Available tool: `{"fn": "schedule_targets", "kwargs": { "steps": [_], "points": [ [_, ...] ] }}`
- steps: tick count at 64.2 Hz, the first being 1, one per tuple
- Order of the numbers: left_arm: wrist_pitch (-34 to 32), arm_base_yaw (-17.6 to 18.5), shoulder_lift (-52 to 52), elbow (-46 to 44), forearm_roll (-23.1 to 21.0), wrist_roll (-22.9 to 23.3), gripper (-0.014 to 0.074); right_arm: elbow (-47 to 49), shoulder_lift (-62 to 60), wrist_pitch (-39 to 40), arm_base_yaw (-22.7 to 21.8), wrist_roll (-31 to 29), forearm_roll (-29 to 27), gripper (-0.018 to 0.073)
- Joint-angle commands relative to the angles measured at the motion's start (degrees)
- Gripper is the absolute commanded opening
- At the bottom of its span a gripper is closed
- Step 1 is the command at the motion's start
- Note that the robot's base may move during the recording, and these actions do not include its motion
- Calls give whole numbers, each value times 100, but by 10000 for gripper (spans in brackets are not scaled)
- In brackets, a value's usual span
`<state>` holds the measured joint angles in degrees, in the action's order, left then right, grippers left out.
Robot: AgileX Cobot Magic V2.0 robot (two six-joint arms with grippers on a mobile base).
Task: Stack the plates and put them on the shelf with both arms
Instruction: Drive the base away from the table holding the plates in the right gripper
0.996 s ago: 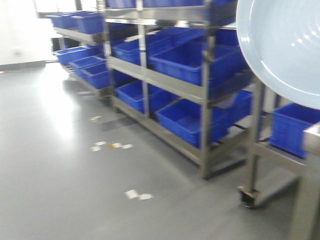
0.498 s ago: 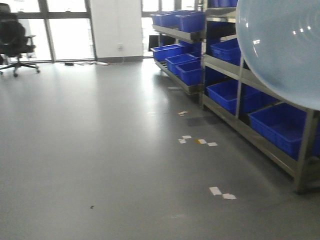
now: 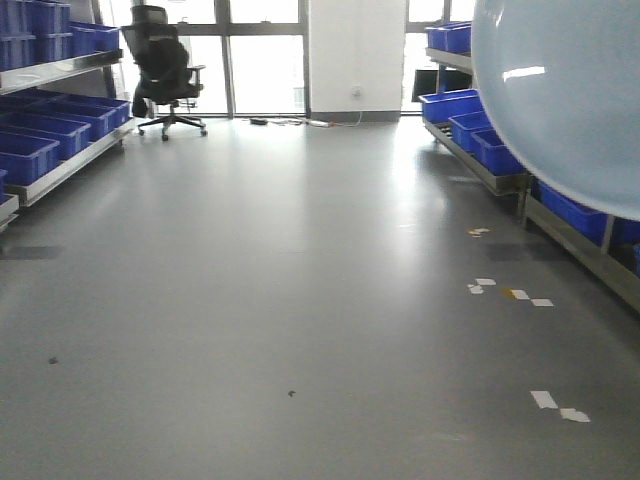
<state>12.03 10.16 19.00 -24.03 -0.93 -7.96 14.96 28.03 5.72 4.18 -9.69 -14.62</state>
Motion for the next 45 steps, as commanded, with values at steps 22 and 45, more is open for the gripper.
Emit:
{"fn": "schedule_targets", "kwargs": {
  "steps": [22,45],
  "points": [
    [-430,-4,34,-216,-15,20,83,173,-8,597,-29,-34,-18,57],
    [-420,6,34,-216,-15,20,83,173,-8,524,-29,-34,-18,57]
  ]
}}
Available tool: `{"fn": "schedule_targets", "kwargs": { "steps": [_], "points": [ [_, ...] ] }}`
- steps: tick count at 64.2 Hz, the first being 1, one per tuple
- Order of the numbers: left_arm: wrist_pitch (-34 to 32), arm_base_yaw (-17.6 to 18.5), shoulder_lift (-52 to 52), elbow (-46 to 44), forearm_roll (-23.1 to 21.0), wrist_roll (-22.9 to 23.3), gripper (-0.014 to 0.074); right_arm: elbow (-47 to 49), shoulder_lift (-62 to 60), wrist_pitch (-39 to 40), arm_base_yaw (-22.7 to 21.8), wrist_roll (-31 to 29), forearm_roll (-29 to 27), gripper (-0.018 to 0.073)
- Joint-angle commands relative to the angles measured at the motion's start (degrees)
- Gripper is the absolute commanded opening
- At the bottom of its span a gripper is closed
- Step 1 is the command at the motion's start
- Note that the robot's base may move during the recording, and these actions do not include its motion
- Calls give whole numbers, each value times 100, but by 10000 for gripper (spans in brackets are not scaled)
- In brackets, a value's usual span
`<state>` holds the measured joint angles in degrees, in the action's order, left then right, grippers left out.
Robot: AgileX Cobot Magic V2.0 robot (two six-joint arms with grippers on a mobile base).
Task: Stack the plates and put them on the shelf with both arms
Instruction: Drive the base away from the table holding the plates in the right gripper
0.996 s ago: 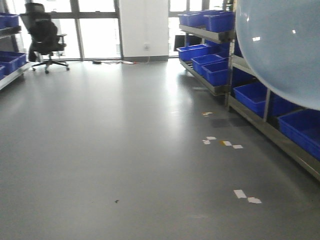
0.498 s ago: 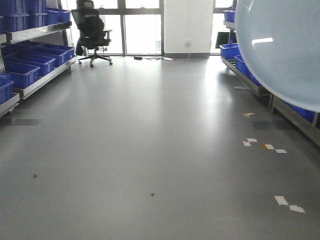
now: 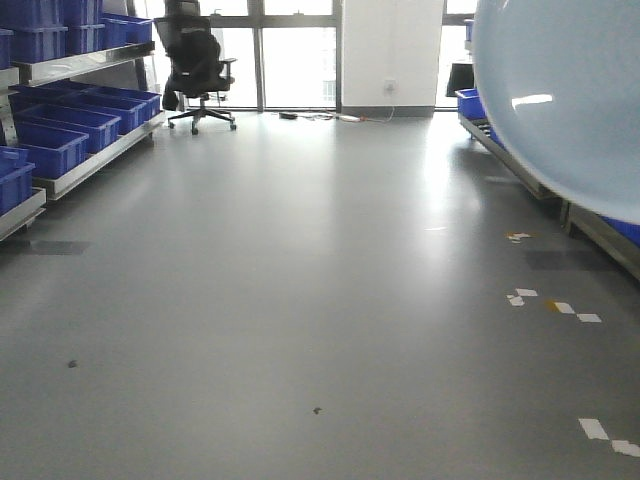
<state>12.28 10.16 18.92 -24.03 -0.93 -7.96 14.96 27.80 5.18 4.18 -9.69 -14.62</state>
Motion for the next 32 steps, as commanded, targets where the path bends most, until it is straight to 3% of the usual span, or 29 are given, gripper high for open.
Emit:
{"fn": "schedule_targets", "kwargs": {
  "steps": [1,32],
  "points": [
    [-445,6,42,-216,-15,20,83,173,14,578,-29,-34,-18,57],
    [-445,6,42,-216,-15,20,83,173,14,578,-29,-34,-18,57]
  ]
}}
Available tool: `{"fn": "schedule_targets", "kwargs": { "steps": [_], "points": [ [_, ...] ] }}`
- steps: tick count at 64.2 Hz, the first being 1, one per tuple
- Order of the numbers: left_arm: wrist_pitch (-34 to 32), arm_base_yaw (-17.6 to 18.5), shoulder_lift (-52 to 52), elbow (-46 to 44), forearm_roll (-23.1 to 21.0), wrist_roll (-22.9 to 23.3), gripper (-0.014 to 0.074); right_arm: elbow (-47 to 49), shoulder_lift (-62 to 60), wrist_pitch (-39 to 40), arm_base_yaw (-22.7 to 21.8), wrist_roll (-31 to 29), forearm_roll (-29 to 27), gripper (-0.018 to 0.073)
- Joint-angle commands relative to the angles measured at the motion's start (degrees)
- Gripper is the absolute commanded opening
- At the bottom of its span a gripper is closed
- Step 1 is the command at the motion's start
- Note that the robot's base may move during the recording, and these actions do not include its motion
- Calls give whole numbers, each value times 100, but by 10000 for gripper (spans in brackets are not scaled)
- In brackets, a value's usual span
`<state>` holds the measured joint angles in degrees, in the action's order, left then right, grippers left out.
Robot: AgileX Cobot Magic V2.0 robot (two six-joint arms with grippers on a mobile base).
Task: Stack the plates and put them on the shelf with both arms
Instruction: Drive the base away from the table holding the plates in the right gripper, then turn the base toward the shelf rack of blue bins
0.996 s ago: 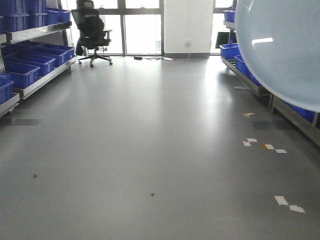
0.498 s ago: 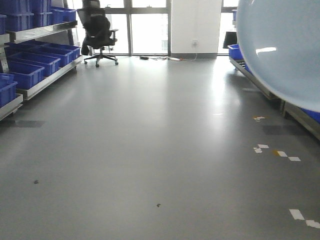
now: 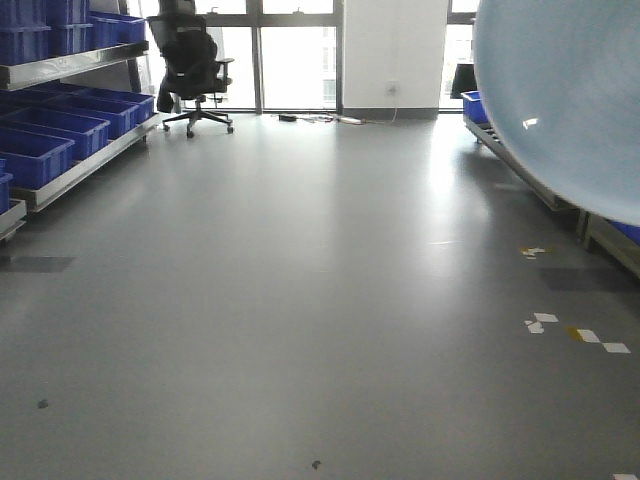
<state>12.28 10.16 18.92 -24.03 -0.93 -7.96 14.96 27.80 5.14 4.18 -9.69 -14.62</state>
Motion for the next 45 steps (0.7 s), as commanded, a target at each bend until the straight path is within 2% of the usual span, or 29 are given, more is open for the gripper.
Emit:
{"fn": "schedule_targets", "kwargs": {
  "steps": [1,45],
  "points": [
    [-445,6,42,-216,-15,20,83,173,14,581,-29,-34,-18,57],
    [-445,6,42,-216,-15,20,83,173,14,581,-29,-34,-18,57]
  ]
}}
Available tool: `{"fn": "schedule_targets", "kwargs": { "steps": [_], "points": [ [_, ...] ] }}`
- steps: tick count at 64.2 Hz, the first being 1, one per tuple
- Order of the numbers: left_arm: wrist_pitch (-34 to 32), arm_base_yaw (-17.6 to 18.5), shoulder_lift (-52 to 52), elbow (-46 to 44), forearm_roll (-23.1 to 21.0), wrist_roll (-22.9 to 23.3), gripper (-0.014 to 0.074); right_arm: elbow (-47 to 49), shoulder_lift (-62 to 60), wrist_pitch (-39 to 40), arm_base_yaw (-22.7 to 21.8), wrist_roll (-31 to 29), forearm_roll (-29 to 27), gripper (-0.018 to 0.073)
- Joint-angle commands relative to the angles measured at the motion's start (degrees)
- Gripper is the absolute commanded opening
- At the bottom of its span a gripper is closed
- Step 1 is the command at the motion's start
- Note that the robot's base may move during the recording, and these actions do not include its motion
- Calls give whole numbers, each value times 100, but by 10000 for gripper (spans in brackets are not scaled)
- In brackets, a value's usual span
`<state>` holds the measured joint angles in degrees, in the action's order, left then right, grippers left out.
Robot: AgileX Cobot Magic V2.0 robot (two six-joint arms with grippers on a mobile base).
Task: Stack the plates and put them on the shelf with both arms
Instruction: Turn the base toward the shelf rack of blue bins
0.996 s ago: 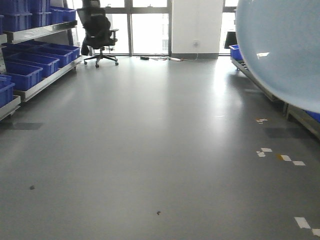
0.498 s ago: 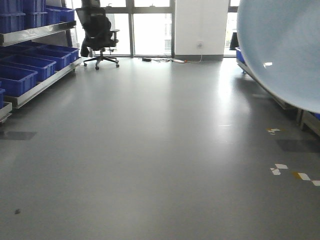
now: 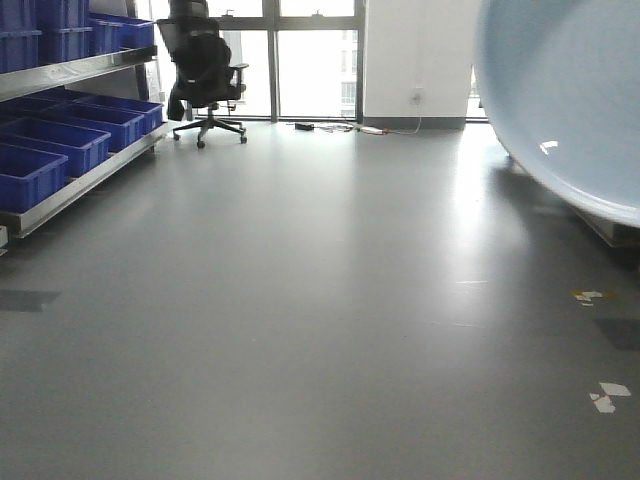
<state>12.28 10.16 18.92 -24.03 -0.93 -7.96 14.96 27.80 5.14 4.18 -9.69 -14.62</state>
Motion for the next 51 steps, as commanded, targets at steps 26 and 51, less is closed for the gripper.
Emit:
{"fn": "schedule_targets", "kwargs": {
  "steps": [26,51],
  "points": [
    [-445,6,42,-216,-15,20,83,173,14,581,-29,-34,-18,57],
    [-445,6,42,-216,-15,20,83,173,14,577,-29,-34,-18,57]
  ]
}}
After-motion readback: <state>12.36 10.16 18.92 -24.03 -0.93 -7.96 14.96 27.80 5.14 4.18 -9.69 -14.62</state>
